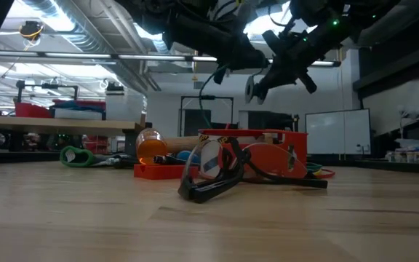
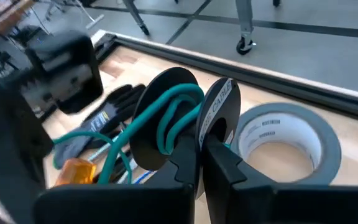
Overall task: Coil cords
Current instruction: Coil the green wire on the spool
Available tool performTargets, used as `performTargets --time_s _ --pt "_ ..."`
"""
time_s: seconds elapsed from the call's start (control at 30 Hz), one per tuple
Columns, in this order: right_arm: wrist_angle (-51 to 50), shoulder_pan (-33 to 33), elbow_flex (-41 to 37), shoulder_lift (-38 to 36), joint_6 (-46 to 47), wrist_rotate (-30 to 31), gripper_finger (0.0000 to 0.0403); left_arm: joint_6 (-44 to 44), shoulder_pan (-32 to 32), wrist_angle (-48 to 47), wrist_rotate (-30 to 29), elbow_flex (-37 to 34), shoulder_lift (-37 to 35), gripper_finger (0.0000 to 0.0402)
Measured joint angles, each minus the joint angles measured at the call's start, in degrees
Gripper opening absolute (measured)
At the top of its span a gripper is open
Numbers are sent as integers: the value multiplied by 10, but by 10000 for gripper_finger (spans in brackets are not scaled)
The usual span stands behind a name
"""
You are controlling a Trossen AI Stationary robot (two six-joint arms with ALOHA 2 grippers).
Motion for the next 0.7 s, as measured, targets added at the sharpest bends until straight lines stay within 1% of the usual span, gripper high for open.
performTargets --time_s 0.3,0.47,0.7 --pt "-1 -36 0 -35 -2 -27 12 27 1 -26 -4 0 0 0" --pt "5 -37 0 -49 -4 -35 12 30 1 -30 -9 1 -1 0" --pt "6 -37 0 -78 -5 -79 12 43 0 -41 -9 1 -1 0"
